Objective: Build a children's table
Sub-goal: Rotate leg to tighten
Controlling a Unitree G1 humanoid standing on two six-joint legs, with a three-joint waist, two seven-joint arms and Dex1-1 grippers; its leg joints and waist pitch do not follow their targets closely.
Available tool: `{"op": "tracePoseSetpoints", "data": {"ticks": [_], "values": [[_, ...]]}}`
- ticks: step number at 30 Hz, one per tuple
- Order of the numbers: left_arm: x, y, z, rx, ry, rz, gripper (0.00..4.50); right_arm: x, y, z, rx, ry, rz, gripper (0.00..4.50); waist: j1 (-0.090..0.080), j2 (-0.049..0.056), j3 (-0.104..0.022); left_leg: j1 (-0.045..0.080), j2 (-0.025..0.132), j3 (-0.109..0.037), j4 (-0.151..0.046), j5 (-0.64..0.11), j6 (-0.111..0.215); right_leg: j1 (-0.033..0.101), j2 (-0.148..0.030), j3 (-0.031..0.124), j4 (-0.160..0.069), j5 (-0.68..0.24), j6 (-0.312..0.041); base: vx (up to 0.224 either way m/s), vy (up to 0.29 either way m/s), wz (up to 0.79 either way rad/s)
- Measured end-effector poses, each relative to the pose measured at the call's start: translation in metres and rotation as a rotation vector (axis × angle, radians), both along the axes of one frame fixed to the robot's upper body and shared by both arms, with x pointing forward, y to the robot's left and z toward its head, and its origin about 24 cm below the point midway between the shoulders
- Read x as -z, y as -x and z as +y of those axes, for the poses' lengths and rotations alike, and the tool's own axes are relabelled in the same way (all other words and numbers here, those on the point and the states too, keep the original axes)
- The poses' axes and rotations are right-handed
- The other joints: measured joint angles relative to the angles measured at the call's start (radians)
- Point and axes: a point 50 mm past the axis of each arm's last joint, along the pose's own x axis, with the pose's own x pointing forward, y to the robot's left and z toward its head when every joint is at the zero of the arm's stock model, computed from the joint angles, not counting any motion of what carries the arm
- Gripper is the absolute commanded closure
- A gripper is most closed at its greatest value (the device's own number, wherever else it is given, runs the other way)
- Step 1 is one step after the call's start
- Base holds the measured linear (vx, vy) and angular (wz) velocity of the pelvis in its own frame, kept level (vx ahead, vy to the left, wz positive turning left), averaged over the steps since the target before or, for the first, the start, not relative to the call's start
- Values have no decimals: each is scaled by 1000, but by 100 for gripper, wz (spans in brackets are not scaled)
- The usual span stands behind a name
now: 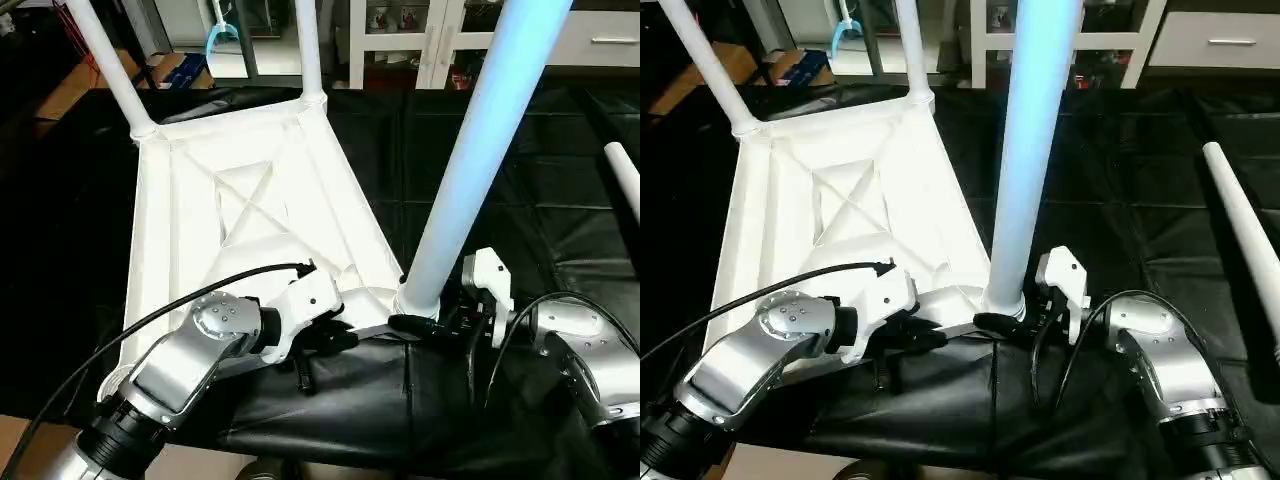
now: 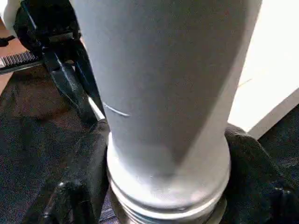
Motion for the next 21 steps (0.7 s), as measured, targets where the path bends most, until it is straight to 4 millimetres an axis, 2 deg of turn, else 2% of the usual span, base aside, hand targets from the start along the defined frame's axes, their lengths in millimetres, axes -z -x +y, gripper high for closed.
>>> {"op": "tracePoseSetpoints", "data": {"ticks": [3,8,10,13,17,21], "values": [[0,-1,-1,-9,4,2,450,2,-1,4,26,-10,-6,168,-1,0,0,1,0,0,0,0,0,1,0,0,0,0,0,0,0,0],[0,-16,-10,-124,2,-26,450,8,-17,15,247,-25,-45,169,-29,-1,-2,5,0,0,0,-2,-7,5,0,1,-2,0,1,0,0,0],[0,-25,-16,-199,-8,-51,450,10,-28,22,398,-44,-55,170,-41,-4,-3,5,0,0,1,-2,-8,4,0,1,-3,-1,3,0,0,0],[2,-27,-24,-249,1,-58,450,14,-33,29,506,-55,-56,171,-52,-6,-4,6,-1,0,0,-2,-8,5,0,1,-5,-5,8,0,0,0],[2,-35,-34,-323,-5,-78,450,17,-41,50,715,-86,-79,171,-58,-7,-6,7,-1,-2,-1,-2,-8,4,0,0,-11,-6,10,0,0,0],[2,-35,-36,-336,-6,-83,450,18,-42,55,759,-94,-88,171,-58,-7,-6,5,-3,-4,-4,-2,-8,3,0,-2,-22,-6,10,0,0,0]]}}
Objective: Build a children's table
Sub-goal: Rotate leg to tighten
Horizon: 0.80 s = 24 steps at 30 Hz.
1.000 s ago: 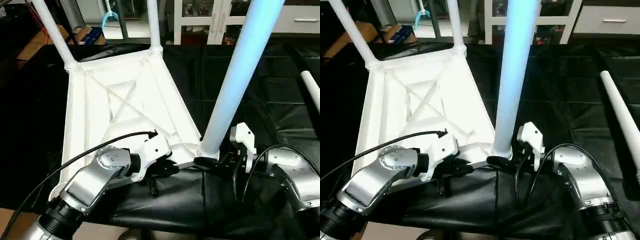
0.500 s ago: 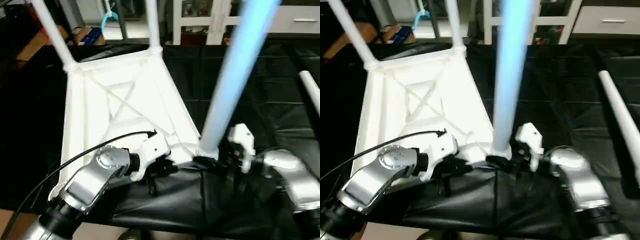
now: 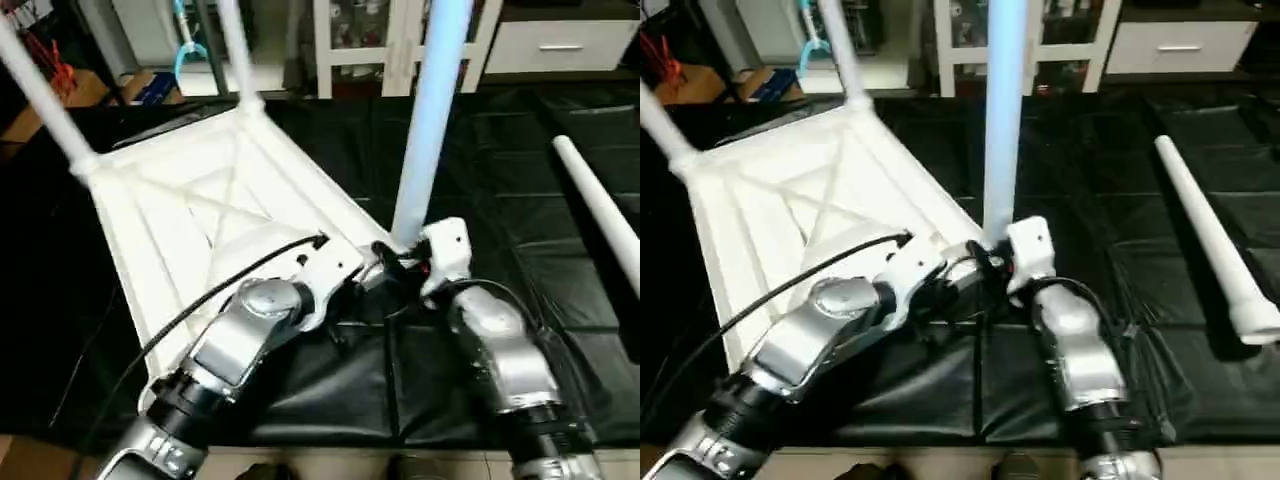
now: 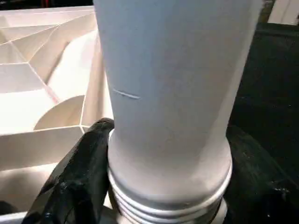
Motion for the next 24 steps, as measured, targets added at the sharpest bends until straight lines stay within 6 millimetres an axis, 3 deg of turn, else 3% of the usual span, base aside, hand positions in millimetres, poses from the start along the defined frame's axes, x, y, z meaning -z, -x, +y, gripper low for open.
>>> {"op": "tracePoseSetpoints", "data": {"ticks": [3,6,14,16,19,24], "values": [[0,0,0,1,-1,-4,450,-1,0,-1,-11,-23,-10,171,-1,0,0,0,-1,0,0,0,0,0,0,1,-3,0,0,0,0,0],[-1,0,1,15,-1,-6,450,-1,1,-3,-45,-53,-11,101,0,1,0,-2,-1,1,0,0,0,-2,0,2,-4,1,-1,0,0,0],[-2,12,19,113,3,13,450,-18,13,-17,-300,-132,-40,35,9,4,0,-1,0,2,-3,0,0,-4,-1,2,3,25,-2,6,-4,1],[-1,18,24,161,6,40,450,-26,16,-19,-400,-101,-62,35,16,7,-2,0,1,2,-8,0,0,-4,0,1,4,24,0,54,-38,10],[0,28,32,232,-2,72,450,-31,21,-31,-523,-49,-52,35,39,12,-5,-2,3,3,-8,3,5,-4,0,-1,4,19,7,56,-22,5],[-2,33,36,272,1,84,450,-33,27,-42,-639,18,-35,35,47,11,-5,-4,3,3,-6,2,7,-4,0,-1,4,18,8,0,0,0]]}}
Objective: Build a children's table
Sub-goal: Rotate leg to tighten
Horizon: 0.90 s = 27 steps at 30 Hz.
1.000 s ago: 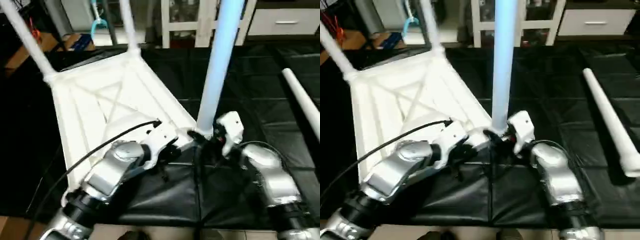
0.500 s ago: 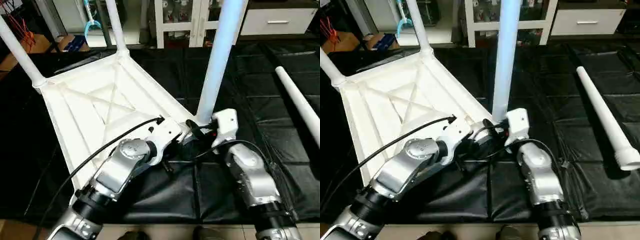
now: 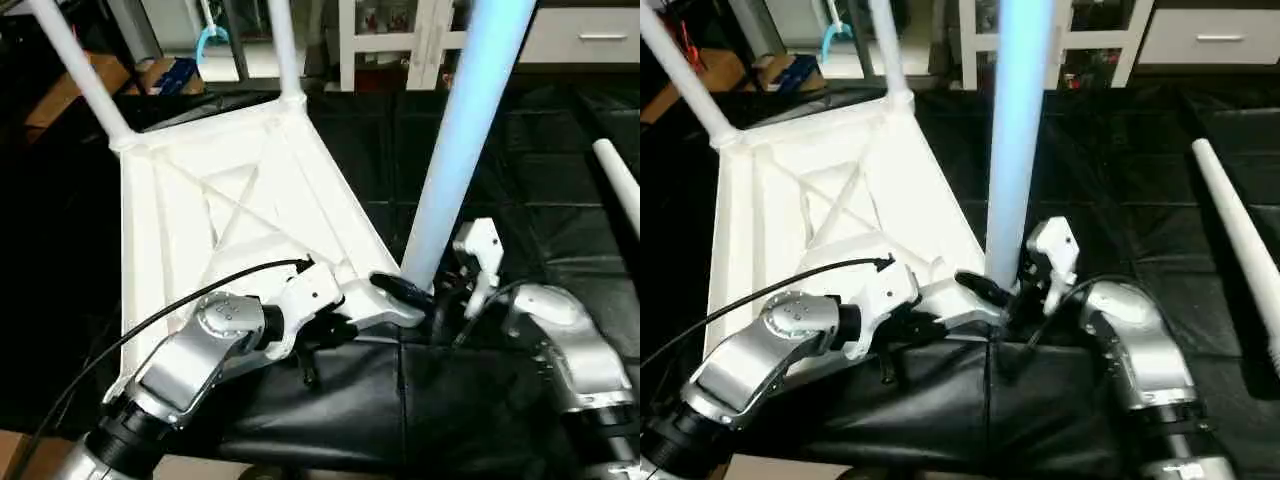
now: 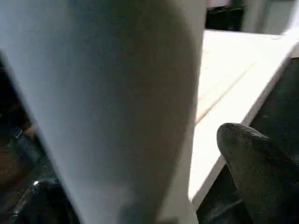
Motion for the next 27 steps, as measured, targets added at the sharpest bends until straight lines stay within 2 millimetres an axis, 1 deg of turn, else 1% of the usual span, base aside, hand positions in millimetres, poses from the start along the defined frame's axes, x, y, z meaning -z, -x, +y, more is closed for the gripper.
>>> {"op": "tracePoseSetpoints", "data": {"ticks": [6,10,12,15,17,20,22,27], "values": [[1,3,5,10,-13,20,450,2,6,-7,-86,59,8,35,-6,-1,0,2,0,0,2,0,0,2,0,1,1,0,0,0,0,0],[1,4,6,19,-13,26,450,12,11,-8,-107,84,30,35,-8,-1,0,2,0,1,2,0,0,3,0,3,1,0,0,0,0,0],[1,4,6,20,-13,26,450,14,11,-8,-105,87,37,61,-8,0,-1,2,0,1,2,0,0,3,0,3,1,0,-1,0,0,0],[1,4,6,18,-14,29,450,15,11,-8,-109,95,28,75,-7,0,-1,2,0,1,3,0,0,3,0,2,1,0,-1,0,0,0],[1,4,6,18,-15,31,450,16,11,-8,-110,96,28,103,-8,0,-1,2,0,1,3,0,0,3,0,2,2,0,-1,0,0,0],[1,3,6,16,-18,31,450,17,11,-5,-113,85,29,121,-10,0,-1,2,0,1,4,0,0,3,0,2,2,1,-1,0,0,0],[1,3,6,15,-19,31,450,17,11,-5,-112,84,30,146,-11,0,-1,2,0,1,5,0,0,3,0,2,2,1,-1,0,0,0],[1,3,6,14,-20,32,450,18,11,-5,-111,80,29,173,-12,0,-1,2,0,1,5,0,0,3,0,2,3,1,-1,0,0,0]]}}
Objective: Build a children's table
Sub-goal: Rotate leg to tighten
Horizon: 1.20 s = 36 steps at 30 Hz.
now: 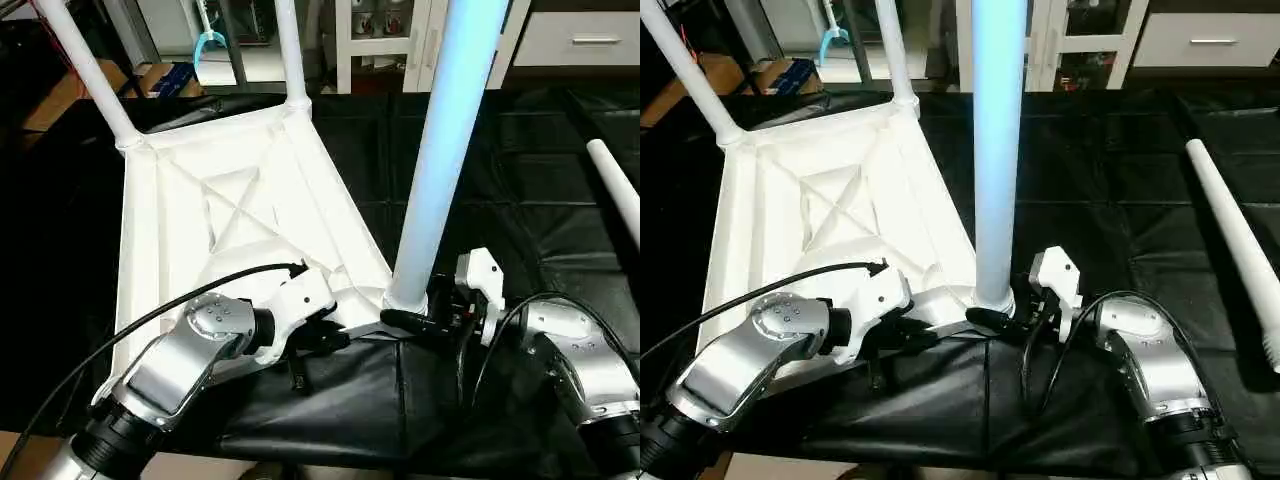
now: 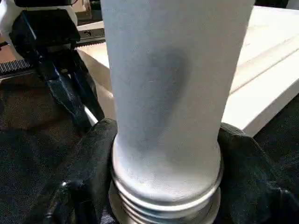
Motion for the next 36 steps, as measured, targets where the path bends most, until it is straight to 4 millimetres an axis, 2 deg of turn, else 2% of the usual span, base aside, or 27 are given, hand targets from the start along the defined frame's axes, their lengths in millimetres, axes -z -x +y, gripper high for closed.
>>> {"op": "tracePoseSetpoints", "data": {"ticks": [5,11,13,19,28,30,33,36], "values": [[2,-5,-5,-52,17,-1,450,5,-5,4,88,-13,-8,176,-6,-2,-4,2,0,0,2,0,0,1,0,0,1,3,-4,0,0,0],[3,-26,-26,-274,71,-28,450,10,-27,15,442,-47,-22,178,-28,-3,-4,3,0,1,3,-2,-6,2,0,2,-3,0,0,-17,4,-1],[3,-32,-35,-314,81,-30,450,12,-30,26,554,-60,-33,178,-30,-1,-5,3,-1,1,3,-3,-6,1,0,2,-3,-1,1,0,0,0],[6,-37,-44,-378,92,-45,450,15,-35,45,739,-71,-59,178,-31,3,-9,3,-2,0,2,-3,-6,-1,-1,2,-5,-2,4,0,0,0],[4,-38,-44,-385,88,-60,450,12,-38,49,762,-74,-77,178,-33,5,-9,2,-3,0,-2,-3,-6,-3,-1,3,-8,-6,10,0,0,0],[4,-37,-41,-384,83,-65,450,11,-37,47,742,-84,-73,122,-33,5,-9,1,-3,0,-4,-3,-6,-4,-1,3,-9,-6,10,0,0,0],[3,-35,-37,-361,77,-77,450,8,-37,43,690,-101,-64,103,-34,5,-9,0,-2,0,-7,-3,-6,-6,-1,2,-8,-5,9,0,0,0],[2,-31,-28,-307,64,-93,450,-3,-36,39,609,-143,-65,81,-31,4,-9,1,-2,-1,-8,-3,-6,-8,0,1,-3,-2,9,0,0,0]]}}
